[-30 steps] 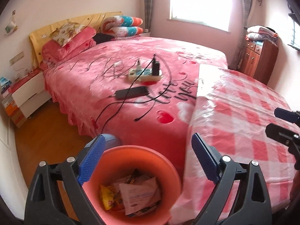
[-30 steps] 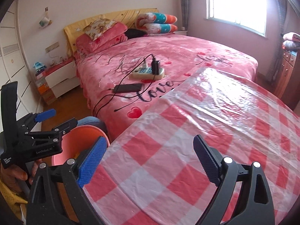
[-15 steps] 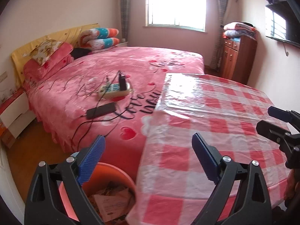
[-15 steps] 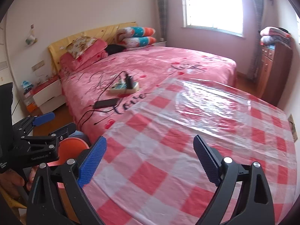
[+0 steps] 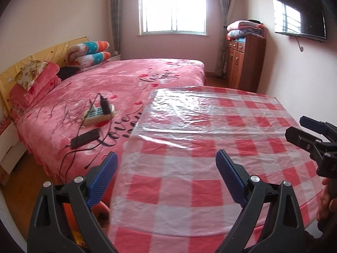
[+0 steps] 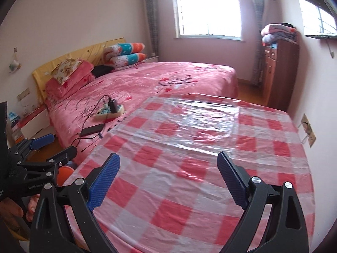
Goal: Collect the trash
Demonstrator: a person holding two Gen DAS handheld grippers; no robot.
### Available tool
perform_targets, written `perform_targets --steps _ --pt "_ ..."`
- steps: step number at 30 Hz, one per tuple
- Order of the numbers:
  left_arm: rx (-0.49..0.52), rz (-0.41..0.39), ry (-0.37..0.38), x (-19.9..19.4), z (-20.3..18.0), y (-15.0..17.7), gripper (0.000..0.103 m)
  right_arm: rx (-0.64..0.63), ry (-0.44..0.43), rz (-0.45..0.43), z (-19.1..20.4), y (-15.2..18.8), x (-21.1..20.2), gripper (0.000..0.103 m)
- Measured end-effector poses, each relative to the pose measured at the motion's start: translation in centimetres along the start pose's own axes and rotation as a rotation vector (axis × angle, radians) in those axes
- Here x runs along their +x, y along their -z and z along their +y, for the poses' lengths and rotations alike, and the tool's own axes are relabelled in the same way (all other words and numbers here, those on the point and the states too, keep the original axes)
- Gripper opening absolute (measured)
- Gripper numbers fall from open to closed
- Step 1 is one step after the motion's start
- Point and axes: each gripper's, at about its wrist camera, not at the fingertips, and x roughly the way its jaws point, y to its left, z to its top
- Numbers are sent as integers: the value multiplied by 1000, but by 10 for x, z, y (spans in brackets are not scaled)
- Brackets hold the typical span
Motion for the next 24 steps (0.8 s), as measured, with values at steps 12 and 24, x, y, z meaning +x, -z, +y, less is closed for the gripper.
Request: perform_targets --steps 12,24 --pt "52 -43 70 -2 -57 -17 99 59 146 -70 -53 11 -43 92" --pt "110 -114 117 -19 -108 -31 99 112 268 -140 -85 21 -90 94"
